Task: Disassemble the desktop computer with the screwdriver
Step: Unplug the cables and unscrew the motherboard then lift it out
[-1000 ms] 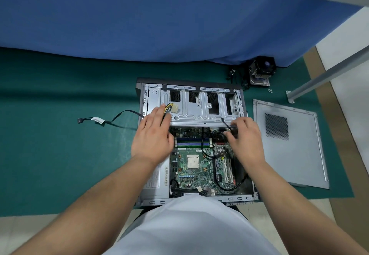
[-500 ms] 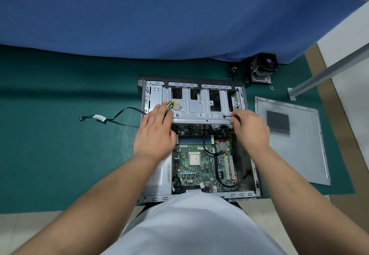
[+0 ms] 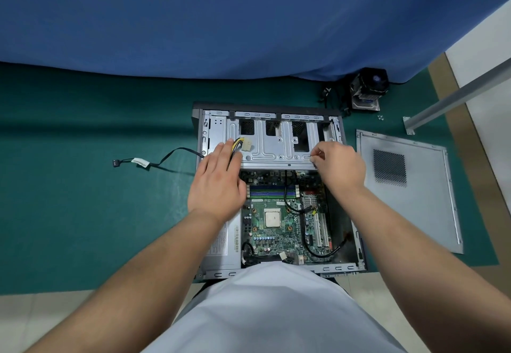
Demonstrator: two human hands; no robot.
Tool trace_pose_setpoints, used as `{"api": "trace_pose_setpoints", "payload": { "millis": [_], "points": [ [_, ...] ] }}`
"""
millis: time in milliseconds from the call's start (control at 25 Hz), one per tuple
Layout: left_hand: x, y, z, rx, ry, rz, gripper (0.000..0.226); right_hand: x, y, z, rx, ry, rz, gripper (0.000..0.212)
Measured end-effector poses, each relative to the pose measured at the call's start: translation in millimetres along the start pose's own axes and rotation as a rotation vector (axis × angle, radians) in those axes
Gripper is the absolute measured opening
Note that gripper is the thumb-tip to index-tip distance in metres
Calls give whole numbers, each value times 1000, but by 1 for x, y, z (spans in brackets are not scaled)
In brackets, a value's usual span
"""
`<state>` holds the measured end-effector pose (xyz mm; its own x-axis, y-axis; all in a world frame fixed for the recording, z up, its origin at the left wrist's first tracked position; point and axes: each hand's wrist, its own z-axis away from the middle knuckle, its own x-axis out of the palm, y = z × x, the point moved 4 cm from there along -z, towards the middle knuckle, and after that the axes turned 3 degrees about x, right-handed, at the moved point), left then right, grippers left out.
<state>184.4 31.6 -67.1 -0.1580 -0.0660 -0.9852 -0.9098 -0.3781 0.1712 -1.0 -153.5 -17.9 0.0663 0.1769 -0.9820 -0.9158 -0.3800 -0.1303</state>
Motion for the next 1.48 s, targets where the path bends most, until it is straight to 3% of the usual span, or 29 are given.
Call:
{"api": "trace_pose_setpoints", "payload": {
  "millis": [160,320,400,440,520,640,720,920,1200,1480],
  "points": [
    [0,0,0,1,6,6,61,11,6,25,-198,129,58,19],
    [0,0,1,-1,4,12,60,15,20,43,-228,132,-73,35],
    [0,0,1,-3,-4,14,60,18,20,57,-253,182,-68,31],
    [0,0,1,-3,-8,12,60,25,19,62,-277,128,-39,27],
    [0,0,1,-3,-10,13,60,47,15,68,-284,-174,3,26],
    [-1,0,1,1,-5,18,60,81,16,73,-189,-610,105,44],
    [-1,0,1,4,4,25,59,95,17,75,-163,-694,168,50],
    [-2,0,0,5,13,39,58,83,12,72,-251,-434,278,33],
    [0,1,1,3,27,51,57,25,19,79,-160,-388,132,30],
    [-5,2,6,15,63,138,67,-24,3,59,-248,-238,161,20]
  ]
}}
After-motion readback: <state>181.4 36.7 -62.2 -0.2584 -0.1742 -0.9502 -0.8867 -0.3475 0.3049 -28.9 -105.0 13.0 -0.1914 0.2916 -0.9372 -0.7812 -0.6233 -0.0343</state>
